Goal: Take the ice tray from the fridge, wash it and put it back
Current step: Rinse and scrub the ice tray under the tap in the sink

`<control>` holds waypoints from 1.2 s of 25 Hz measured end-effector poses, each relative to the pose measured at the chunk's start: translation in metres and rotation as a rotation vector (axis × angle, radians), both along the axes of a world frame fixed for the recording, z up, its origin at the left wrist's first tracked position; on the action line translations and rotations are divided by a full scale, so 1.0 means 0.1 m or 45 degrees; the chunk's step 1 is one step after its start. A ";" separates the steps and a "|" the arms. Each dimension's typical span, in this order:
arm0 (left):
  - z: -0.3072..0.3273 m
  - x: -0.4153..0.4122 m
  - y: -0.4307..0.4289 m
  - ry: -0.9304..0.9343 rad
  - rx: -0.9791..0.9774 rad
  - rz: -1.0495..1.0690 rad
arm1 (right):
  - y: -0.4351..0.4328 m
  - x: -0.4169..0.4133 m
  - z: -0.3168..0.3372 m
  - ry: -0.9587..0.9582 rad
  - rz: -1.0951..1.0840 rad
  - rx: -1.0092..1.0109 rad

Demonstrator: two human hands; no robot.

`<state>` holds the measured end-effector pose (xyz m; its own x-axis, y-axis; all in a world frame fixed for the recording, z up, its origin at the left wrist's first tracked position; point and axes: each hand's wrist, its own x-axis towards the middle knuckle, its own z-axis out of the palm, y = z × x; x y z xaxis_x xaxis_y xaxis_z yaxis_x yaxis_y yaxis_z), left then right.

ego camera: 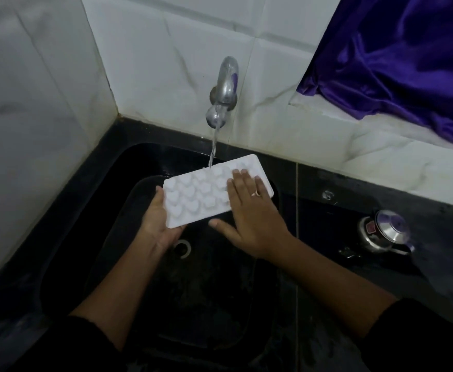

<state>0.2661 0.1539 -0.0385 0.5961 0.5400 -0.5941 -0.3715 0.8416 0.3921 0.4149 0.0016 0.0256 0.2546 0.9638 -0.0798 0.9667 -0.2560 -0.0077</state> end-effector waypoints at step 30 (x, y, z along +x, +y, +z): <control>0.39 0.65 0.13 -0.075 0.124 -0.226 | 0.38 0.14 0.18 -0.142 0.490 -0.025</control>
<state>0.3308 0.1667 0.0003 0.7194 0.4765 -0.5055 -0.2455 0.8551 0.4567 0.4289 0.0393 0.0431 -0.1168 0.9889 -0.0915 0.9866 0.1261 0.1036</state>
